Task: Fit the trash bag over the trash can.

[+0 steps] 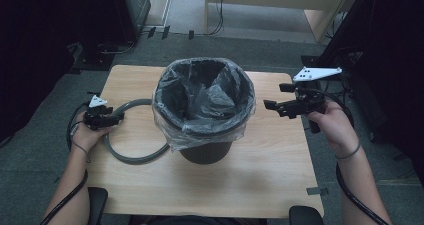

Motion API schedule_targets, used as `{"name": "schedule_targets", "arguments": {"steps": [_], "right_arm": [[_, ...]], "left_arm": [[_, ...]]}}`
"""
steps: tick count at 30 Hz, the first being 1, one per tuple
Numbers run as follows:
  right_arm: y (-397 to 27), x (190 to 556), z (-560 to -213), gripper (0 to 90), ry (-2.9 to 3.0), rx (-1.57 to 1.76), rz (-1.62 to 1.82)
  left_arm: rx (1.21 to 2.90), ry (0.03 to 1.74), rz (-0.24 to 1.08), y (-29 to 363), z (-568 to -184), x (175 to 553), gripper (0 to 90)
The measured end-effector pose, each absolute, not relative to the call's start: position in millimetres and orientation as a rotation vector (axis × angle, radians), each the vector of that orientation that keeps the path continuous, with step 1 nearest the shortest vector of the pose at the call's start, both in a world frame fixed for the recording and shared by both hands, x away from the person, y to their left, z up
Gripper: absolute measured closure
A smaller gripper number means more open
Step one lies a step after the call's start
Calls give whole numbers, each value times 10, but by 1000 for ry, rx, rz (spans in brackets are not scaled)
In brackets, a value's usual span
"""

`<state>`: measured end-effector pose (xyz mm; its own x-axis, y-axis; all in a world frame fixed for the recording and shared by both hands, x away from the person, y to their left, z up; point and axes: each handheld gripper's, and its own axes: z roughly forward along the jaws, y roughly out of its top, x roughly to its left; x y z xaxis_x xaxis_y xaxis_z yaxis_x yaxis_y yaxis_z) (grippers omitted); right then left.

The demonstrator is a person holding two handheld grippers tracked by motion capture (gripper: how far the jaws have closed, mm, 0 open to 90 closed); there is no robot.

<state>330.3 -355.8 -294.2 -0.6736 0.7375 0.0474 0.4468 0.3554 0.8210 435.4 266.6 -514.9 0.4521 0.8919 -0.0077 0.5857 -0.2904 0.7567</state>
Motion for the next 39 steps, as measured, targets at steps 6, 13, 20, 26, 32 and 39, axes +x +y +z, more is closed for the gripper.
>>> {"name": "schedule_targets", "arguments": {"steps": [6,13,20,26,32,39], "right_arm": [[-3548,3316,-3170,156,2295,1047,1212],[-3520,3359,-3525,156,2294,1078,1233],[-3484,3387,-3850,156,2280,1115,1252],[-3451,3391,-4069,156,2295,1133,1241],[-3414,3399,-4288,156,2305,1150,1242],[-3402,3438,-4527,156,2315,1166,1221]], "left_arm": [[1993,1238,558,2666,-5149,4353,399],[1991,1243,564,2672,-5148,4353,426],[1992,1243,564,2671,-5148,4353,426],[1992,1242,563,2670,-5148,4355,430],[1985,1253,572,2680,-5146,4357,466],[1975,1261,579,2699,-5145,4360,534]]}}
